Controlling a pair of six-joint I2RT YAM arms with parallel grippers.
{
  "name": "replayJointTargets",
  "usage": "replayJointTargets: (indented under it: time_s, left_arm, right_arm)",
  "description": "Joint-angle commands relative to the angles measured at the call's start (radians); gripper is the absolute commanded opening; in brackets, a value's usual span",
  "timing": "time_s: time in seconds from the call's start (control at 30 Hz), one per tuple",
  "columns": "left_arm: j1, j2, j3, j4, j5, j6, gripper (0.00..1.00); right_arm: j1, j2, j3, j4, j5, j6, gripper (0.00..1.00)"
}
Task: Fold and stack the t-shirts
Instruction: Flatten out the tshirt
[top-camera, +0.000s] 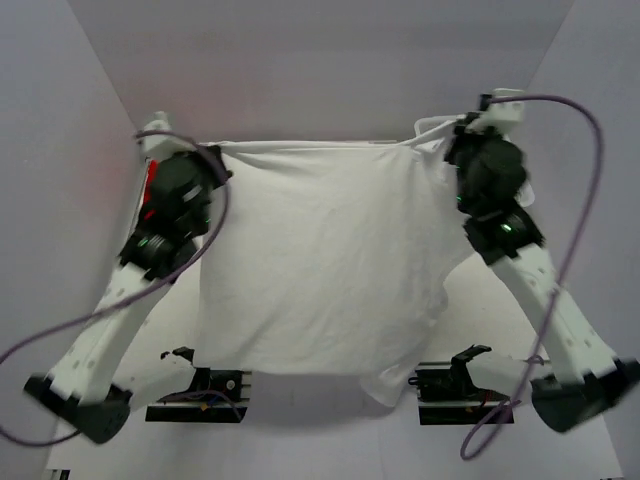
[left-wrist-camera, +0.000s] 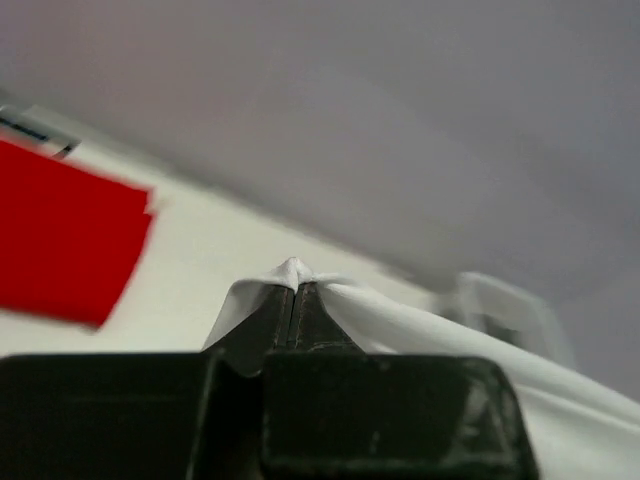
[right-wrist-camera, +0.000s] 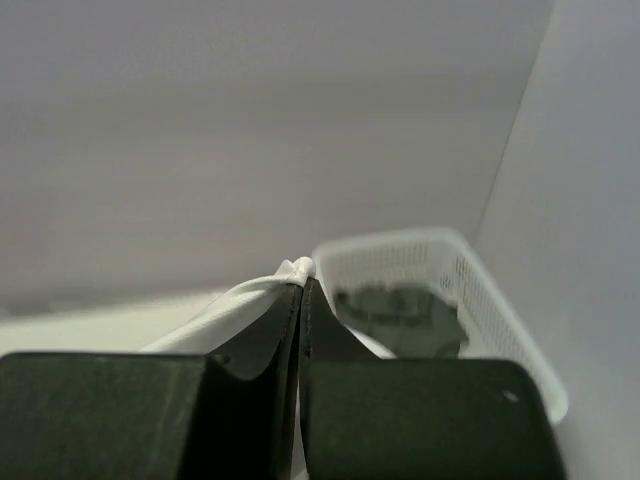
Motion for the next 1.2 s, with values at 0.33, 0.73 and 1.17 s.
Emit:
replayJointTargets:
  time_s: [0.33,0.73,1.17]
  left_arm:
    - [0.186,0.867,0.108,-0.130,-0.127,-0.156,0.41]
    - [0.185,0.870,0.128,-0.088,0.103,-0.032,1.00]
    - [0.166,0.986,0.037,0.043,0.424,0.085,1.00]
  right_arm:
    - [-0.098,0.737,0.021,-0.036,-0.131,0.248,0.19]
    - [-0.078,0.674,0.002,-0.171,-0.374,0.282,0.90]
    - [-0.081,0.687,-0.270,-0.210,-0.256,0.465,0.90]
